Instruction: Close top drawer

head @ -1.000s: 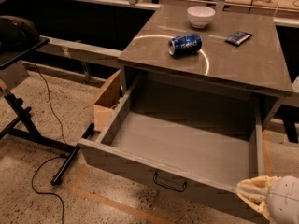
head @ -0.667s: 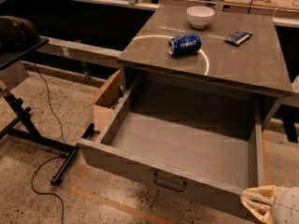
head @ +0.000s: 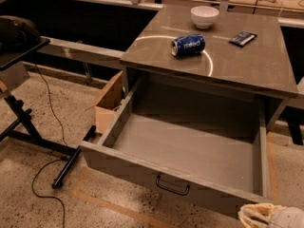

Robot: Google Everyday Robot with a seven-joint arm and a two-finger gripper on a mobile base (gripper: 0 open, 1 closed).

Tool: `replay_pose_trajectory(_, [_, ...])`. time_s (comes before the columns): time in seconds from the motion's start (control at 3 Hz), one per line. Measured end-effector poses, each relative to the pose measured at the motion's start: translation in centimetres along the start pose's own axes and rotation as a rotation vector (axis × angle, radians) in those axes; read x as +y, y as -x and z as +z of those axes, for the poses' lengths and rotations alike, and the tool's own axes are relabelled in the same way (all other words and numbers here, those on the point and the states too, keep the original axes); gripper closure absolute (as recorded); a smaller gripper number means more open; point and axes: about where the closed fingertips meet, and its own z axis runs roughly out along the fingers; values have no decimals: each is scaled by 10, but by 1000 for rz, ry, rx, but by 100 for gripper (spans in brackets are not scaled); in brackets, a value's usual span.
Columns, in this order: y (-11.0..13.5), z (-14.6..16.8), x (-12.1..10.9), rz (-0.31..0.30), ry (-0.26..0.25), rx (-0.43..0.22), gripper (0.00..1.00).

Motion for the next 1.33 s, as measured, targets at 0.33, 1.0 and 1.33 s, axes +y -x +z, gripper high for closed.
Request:
replay_pose_trajectory(0.33, [-1,19,4,-15,-10,-23,100])
replay_pose_trajectory(1.0, [-2,54,-2,-61,-49,-49,100])
replay_pose_trajectory(1.33, [-1,70,-7,-76,-76,-57,100])
